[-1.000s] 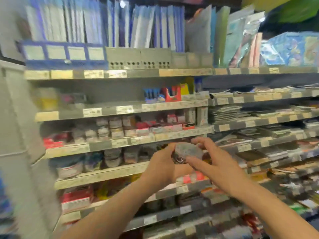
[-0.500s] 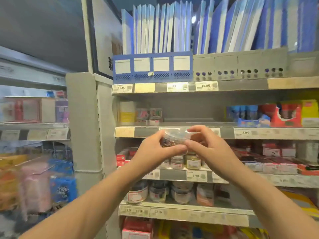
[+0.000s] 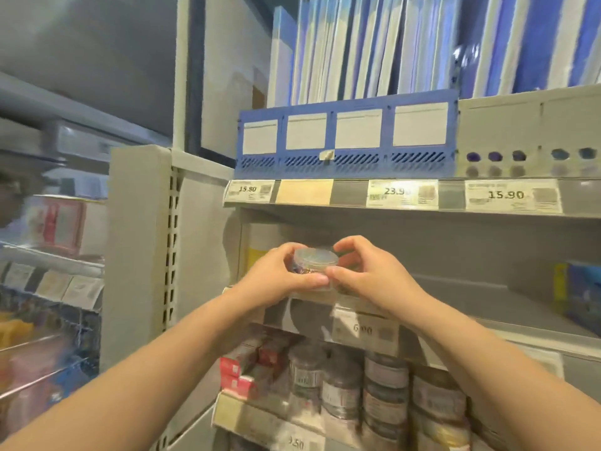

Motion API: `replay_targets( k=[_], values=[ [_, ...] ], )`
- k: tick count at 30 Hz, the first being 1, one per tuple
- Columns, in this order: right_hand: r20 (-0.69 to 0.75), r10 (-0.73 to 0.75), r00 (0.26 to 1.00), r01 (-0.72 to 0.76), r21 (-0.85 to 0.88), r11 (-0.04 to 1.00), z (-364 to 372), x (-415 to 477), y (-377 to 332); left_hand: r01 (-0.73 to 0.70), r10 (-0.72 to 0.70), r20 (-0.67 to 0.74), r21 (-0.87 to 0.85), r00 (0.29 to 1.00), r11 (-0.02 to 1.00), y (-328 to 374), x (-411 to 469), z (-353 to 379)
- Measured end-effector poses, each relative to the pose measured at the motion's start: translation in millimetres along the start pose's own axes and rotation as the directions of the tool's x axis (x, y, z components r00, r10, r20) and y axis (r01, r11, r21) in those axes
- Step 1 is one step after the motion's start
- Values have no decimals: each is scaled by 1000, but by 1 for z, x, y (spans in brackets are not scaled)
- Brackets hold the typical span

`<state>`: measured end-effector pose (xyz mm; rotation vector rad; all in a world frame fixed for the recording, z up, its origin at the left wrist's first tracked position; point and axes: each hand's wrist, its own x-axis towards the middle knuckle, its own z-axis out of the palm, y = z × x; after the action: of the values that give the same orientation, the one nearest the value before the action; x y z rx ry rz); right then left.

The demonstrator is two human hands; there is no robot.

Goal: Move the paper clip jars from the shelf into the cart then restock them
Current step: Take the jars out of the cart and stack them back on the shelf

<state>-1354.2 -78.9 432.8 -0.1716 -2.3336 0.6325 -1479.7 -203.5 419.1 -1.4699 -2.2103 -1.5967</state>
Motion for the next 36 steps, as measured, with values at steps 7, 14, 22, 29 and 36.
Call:
replay_targets(
  k=[7,14,22,29,36],
  values=[
    [44,-22,999,27,-95,995,29,31,9,43,-4,-130,294,991,955,-26,20,-6],
    [-7,-21,1000,19,-162,987,32,40,9,-11,69,-131,397,989,918,-27,32,-11],
    [-50,-29,998,20,-166,986,34,35,10,-42,81,-78,413,994,910,-28,31,-13],
    [-72,-58,996,42,-212,976,34,36,11,-86,138,-79,469,987,879,-28,29,-12],
    [-79,-52,996,34,-217,976,35,38,13,-149,201,-51,503,978,851,-33,25,-10]
  ],
)
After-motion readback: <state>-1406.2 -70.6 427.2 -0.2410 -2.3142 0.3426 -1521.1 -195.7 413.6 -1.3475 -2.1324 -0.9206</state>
